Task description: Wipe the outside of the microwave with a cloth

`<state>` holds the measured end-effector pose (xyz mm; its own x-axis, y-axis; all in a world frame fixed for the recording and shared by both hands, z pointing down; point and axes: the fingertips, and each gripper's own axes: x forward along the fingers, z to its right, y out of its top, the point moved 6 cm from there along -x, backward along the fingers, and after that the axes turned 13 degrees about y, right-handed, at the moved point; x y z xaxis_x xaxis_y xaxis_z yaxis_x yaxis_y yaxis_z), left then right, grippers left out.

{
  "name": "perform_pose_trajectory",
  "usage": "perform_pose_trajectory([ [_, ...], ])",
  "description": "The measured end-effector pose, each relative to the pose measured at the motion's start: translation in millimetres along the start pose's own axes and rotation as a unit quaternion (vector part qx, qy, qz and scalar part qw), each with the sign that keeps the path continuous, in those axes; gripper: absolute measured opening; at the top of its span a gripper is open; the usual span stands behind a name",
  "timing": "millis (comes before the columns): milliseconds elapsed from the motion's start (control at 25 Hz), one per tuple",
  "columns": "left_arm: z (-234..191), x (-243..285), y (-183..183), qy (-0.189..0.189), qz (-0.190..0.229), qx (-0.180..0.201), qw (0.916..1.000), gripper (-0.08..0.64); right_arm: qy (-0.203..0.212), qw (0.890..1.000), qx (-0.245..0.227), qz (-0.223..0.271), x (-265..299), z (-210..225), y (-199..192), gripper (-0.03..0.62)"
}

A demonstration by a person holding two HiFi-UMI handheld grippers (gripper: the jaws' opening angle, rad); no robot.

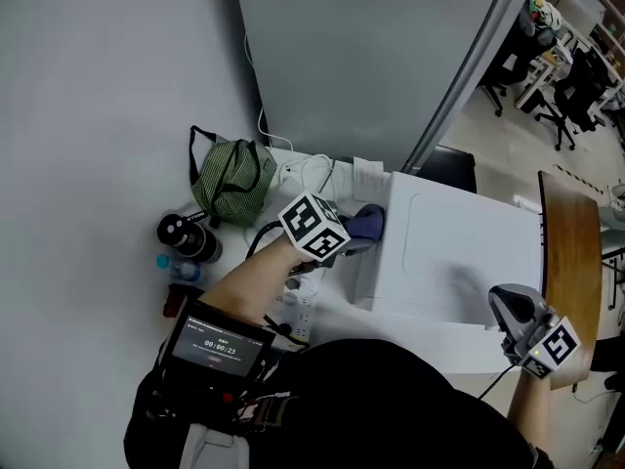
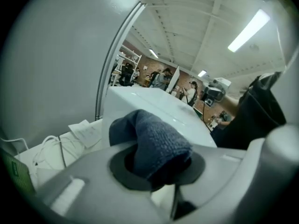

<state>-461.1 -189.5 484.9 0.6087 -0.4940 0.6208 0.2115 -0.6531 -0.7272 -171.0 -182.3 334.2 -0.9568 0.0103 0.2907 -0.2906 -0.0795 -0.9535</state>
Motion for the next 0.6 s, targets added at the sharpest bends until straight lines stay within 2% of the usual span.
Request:
perform_pose_trajectory([
  [120, 5, 20, -11, 0.000, -0.044, 0.019, 0.9988, 0.069, 0.000, 1.000, -0.001, -0.006, 0, 0, -2, 0.006],
  [320, -31, 82, -65, -0.003, -0.110, 0.004, 0.9939, 0.069, -0.025, 0.998, 0.005, -0.064, -17, -1, -22, 0.008],
  [480, -60, 126, -107, -0.002, -0.133, -0.033, 0.9906, 0.069, -0.037, 0.996, 0.020, -0.084, -22, -4, -21, 0.008],
  [600, -70, 145, -130, -0.010, -0.129, -0.073, 0.9889, 0.069, -0.042, 0.994, 0.008, -0.103, -25, -4, -23, 0.008],
])
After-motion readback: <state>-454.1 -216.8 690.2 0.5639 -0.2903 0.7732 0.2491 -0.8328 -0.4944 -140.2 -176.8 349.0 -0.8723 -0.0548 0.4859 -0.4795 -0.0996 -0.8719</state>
